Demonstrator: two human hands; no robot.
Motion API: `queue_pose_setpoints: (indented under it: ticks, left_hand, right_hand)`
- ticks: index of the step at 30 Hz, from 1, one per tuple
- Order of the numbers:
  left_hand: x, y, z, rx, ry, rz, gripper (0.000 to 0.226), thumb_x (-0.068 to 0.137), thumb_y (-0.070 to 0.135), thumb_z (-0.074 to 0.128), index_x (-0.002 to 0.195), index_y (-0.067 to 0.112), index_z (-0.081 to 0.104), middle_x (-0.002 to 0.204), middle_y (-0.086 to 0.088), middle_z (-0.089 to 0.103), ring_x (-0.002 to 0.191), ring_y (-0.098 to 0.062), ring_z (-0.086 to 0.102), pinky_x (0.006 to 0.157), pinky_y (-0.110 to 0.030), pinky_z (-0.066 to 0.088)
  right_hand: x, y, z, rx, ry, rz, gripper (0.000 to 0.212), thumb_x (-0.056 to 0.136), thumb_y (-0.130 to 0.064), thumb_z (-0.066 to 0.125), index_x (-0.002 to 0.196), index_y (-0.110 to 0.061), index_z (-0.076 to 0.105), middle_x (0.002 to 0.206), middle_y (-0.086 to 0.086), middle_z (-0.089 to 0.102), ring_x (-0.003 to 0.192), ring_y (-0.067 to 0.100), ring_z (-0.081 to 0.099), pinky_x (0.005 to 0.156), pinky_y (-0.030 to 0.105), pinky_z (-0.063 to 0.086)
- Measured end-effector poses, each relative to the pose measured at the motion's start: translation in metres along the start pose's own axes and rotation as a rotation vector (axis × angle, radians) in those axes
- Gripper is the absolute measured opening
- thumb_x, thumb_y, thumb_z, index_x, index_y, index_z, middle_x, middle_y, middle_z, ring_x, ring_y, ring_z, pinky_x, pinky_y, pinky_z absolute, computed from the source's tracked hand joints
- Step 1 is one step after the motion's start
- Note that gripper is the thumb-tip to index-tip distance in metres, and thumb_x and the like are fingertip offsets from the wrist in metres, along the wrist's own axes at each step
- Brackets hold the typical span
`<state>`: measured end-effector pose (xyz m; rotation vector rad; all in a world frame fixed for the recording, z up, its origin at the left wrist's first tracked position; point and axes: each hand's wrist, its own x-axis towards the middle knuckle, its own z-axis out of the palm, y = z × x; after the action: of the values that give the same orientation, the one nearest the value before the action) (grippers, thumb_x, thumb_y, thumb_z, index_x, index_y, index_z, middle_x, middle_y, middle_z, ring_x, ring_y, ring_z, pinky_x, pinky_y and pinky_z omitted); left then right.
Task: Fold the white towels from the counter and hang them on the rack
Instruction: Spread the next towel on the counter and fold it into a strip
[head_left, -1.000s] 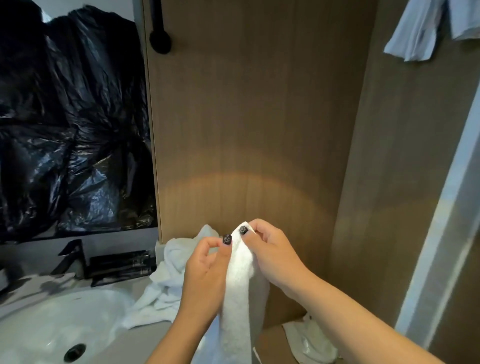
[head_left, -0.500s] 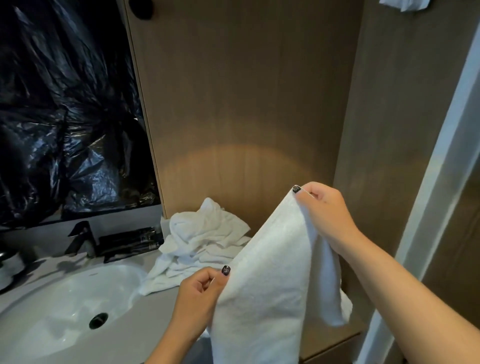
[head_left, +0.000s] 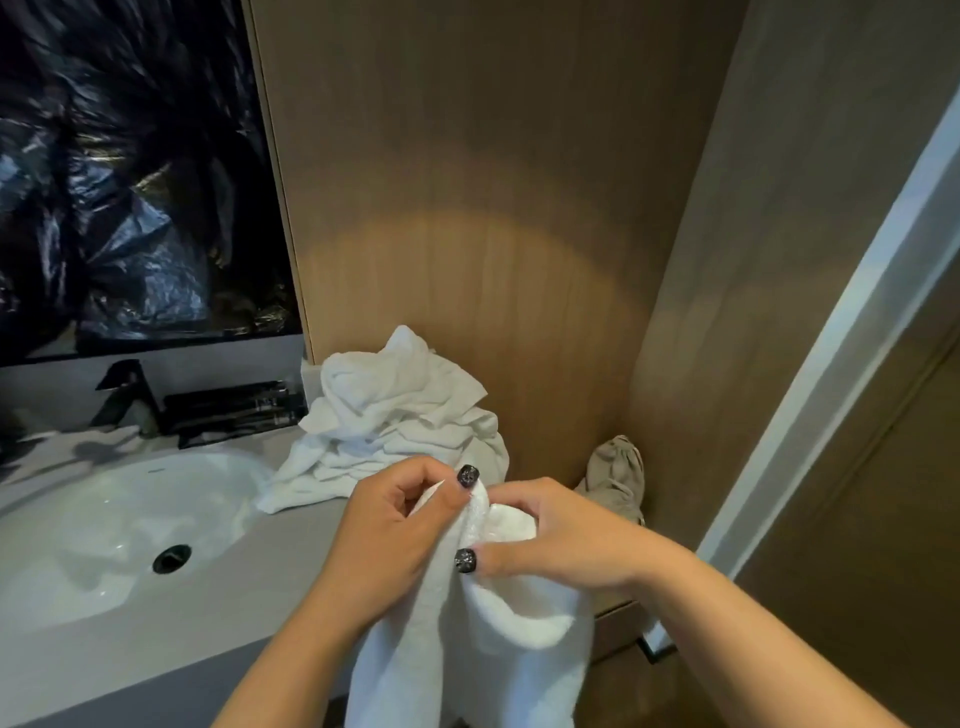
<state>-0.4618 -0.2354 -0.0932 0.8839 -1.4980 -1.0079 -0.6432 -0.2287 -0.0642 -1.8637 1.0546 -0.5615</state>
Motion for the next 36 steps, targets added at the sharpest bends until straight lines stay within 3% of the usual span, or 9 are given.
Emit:
queue_pose_setpoints:
  ticks: [8,13,16,20,25,27,30,33,36]
  left_hand:
    - [-0.026,-0.032,-0.011,-0.030,0.033,-0.167,0.018,0.090,0.005,0.063,0.073,0.003,0.068,0.053,0.010,0.055,0.050,0.002,0.044,0.051,-0.009,0.035]
    - [-0.039,-0.047,-0.019,0.000,0.028,-0.192,0.039,0.090,0.038,0.065,0.055,0.026,0.055,0.052,0.011,0.037,0.051,-0.002,0.030,0.050,-0.014,0.025]
    - [-0.043,-0.045,-0.020,-0.031,-0.011,-0.208,0.031,0.083,0.033,0.060,0.052,0.031,0.058,0.048,0.013,0.038,0.047,-0.001,0.029,0.049,-0.012,0.025]
    - [-0.041,-0.049,-0.021,-0.007,-0.024,-0.239,0.038,0.094,0.019,0.060,0.057,0.030,0.061,0.048,0.011,0.042,0.047,-0.002,0.032,0.051,-0.012,0.028]
    - [-0.034,-0.049,-0.018,0.190,0.000,-0.100,0.021,0.096,0.020,0.061,0.078,0.030,0.066,0.073,0.008,0.064,0.067,-0.006,0.054,0.062,-0.014,0.039]
    - [-0.032,-0.045,-0.018,0.231,-0.019,-0.042,0.011,0.095,0.030,0.059,0.085,0.033,0.065,0.074,0.006,0.064,0.068,-0.011,0.055,0.063,-0.018,0.039]
    - [-0.031,-0.042,-0.019,0.318,-0.103,0.026,0.014,0.091,0.046,0.051,0.091,0.037,0.061,0.070,0.004,0.062,0.065,-0.015,0.055,0.063,-0.032,0.044]
    - [-0.032,-0.039,-0.016,0.347,-0.131,0.060,0.022,0.089,0.053,0.045,0.094,0.036,0.059,0.073,0.006,0.066,0.069,-0.017,0.060,0.066,-0.039,0.049]
    - [-0.035,-0.043,-0.017,0.305,-0.059,0.059,0.003,0.094,0.039,0.057,0.092,0.038,0.057,0.063,0.010,0.061,0.058,-0.010,0.052,0.055,-0.025,0.041]
  right_hand:
    - [0.001,0.011,0.030,-0.152,0.243,-0.055,0.042,0.082,-0.037,0.062,0.070,0.002,0.055,0.062,0.014,0.046,0.058,0.009,0.036,0.056,0.034,0.030]
    - [-0.008,0.010,0.020,-0.160,0.444,-0.064,0.027,0.091,-0.016,0.065,0.068,-0.005,0.058,0.060,0.009,0.048,0.054,0.009,0.040,0.054,0.027,0.031]
    - [-0.010,0.004,0.007,-0.150,0.613,-0.059,0.013,0.090,-0.013,0.064,0.079,-0.014,0.071,0.071,0.005,0.065,0.065,0.021,0.056,0.060,0.037,0.044]
    - [-0.011,0.003,-0.012,-0.140,0.779,-0.028,0.016,0.091,-0.012,0.064,0.079,-0.020,0.072,0.070,-0.002,0.066,0.061,0.010,0.054,0.055,0.020,0.040]
    - [-0.017,0.024,-0.014,-0.272,0.661,0.183,0.018,0.090,-0.023,0.066,0.102,-0.036,0.067,0.093,-0.022,0.067,0.085,-0.003,0.059,0.072,0.018,0.044]
    - [-0.019,0.023,-0.004,-0.354,0.491,0.198,0.056,0.086,-0.033,0.071,0.132,-0.050,0.044,0.121,-0.038,0.050,0.098,-0.012,0.051,0.082,0.012,0.040]
    - [-0.012,0.018,0.024,-0.405,0.253,0.192,0.086,0.079,-0.047,0.074,0.142,-0.060,0.018,0.107,-0.035,0.051,0.080,-0.012,0.050,0.072,0.010,0.042]
    - [0.002,0.028,0.050,-0.382,0.218,0.122,0.043,0.081,-0.049,0.069,0.117,-0.061,0.049,0.093,-0.015,0.065,0.078,0.001,0.055,0.073,0.024,0.048]
    - [0.011,0.038,0.056,-0.287,0.339,0.075,0.010,0.089,-0.035,0.063,0.081,-0.032,0.058,0.073,-0.004,0.061,0.066,0.009,0.052,0.062,0.030,0.043]
